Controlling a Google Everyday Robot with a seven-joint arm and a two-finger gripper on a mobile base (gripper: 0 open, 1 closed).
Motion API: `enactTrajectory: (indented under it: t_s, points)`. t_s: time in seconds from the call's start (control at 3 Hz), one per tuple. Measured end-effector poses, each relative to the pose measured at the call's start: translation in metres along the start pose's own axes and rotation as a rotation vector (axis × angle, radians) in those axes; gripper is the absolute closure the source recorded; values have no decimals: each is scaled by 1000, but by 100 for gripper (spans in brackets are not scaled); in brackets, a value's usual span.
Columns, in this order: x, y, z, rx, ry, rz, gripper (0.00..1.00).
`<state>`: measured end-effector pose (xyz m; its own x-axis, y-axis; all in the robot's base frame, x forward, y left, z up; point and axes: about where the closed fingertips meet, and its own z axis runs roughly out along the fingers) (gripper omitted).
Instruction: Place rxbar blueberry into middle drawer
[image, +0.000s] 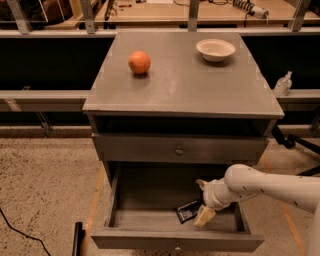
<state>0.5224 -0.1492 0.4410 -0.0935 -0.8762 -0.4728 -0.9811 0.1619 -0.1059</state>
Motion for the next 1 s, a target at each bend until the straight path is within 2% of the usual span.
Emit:
enactTrajectory:
  t_s: [0.33,0.67,1.0]
  points:
    - [-14,2,-37,80,-3,39,29]
    - [-46,5,-102,167,-14,76,53]
    - [-58,-4,-127,212,-8,51,52]
